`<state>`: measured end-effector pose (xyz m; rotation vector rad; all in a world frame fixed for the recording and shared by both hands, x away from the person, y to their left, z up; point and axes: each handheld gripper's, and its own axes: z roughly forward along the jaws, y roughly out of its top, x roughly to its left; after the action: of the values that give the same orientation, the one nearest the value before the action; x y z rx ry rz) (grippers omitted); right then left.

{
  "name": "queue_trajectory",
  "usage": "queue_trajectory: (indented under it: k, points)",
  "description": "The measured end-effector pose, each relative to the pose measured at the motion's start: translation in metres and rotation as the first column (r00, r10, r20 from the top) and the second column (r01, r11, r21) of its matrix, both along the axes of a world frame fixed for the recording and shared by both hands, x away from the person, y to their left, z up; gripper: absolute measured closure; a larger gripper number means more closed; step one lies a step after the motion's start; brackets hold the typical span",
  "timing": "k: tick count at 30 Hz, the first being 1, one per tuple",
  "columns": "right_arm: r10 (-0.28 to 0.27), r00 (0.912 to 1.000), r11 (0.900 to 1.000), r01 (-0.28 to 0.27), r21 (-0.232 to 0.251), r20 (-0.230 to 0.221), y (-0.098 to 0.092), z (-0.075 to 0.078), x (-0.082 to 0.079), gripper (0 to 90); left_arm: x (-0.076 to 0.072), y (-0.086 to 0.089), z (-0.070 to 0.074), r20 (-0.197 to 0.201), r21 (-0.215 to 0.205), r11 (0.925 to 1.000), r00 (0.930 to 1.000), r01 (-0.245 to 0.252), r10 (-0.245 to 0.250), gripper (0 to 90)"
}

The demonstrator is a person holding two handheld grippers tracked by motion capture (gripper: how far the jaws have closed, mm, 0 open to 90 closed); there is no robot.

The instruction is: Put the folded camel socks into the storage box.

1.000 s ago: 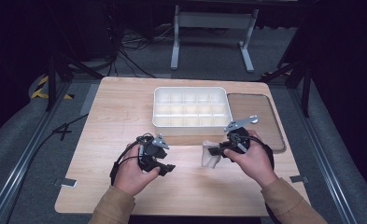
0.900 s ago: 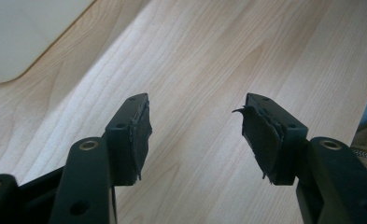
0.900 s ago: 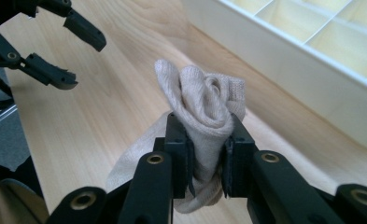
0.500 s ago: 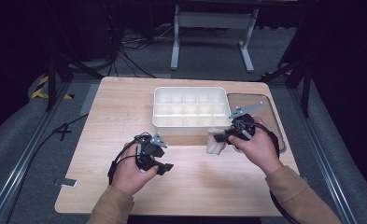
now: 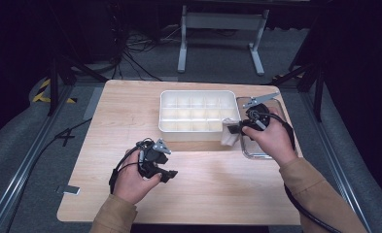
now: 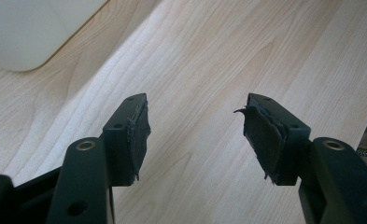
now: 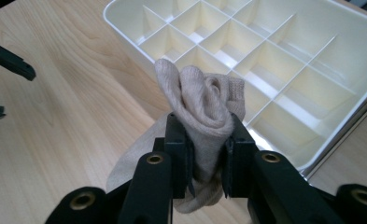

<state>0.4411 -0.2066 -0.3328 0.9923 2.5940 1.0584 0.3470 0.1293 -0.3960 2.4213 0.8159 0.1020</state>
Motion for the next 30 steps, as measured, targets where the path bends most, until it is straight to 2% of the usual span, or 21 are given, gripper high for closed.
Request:
queue_trajectory:
  k: [4, 11, 14, 19, 23, 27, 30]
  points:
    - [-0.009, 0.9998, 0.999, 0.009, -0.03, 0.02, -0.002, 0.001, 0.013, 75.5, -0.002, 0.007, 0.001, 0.003, 0.001, 0.9998, 0.9998, -0.021, 0.021, 41.2]
    - [-0.01, 0.9993, 0.998, 0.012, -0.054, 0.035, -0.005, 0.004, 0.028, 75.4, -0.004, 0.013, 0.001, 0.0, -0.006, 0.9991, 0.9992, -0.041, 0.041, 41.1]
    - [-0.007, 0.9992, 0.998, 0.01, -0.059, 0.038, -0.007, 0.004, 0.035, 75.4, -0.004, 0.014, 0.002, -0.004, -0.003, 0.9991, 0.9991, -0.042, 0.042, 41.1]
    - [0.003, 0.9977, 0.995, 0.003, -0.096, 0.068, -0.009, 0.003, 0.048, 75.2, -0.003, 0.015, 0.001, 0.001, -0.006, 0.9991, 0.9991, -0.041, 0.041, 41.1]
    - [0.001, 0.9966, 0.997, 0.005, -0.071, 0.082, -0.009, 0.0, 0.057, 75.1, -0.002, 0.015, 0.001, -0.002, -0.004, 0.9994, 0.9994, -0.035, 0.035, 41.0]
    - [0.001, 0.9945, 0.994, 0.01, -0.109, 0.105, -0.008, -0.003, 0.068, 74.9, -0.002, 0.015, 0.001, -0.009, -0.013, 0.9992, 0.9992, -0.039, 0.039, 40.9]
    - [0.001, 0.9934, 0.993, 0.013, -0.121, 0.114, -0.008, -0.004, 0.072, 74.8, -0.001, 0.015, 0.0, -0.007, -0.008, 0.9991, 0.9991, -0.042, 0.042, 40.9]
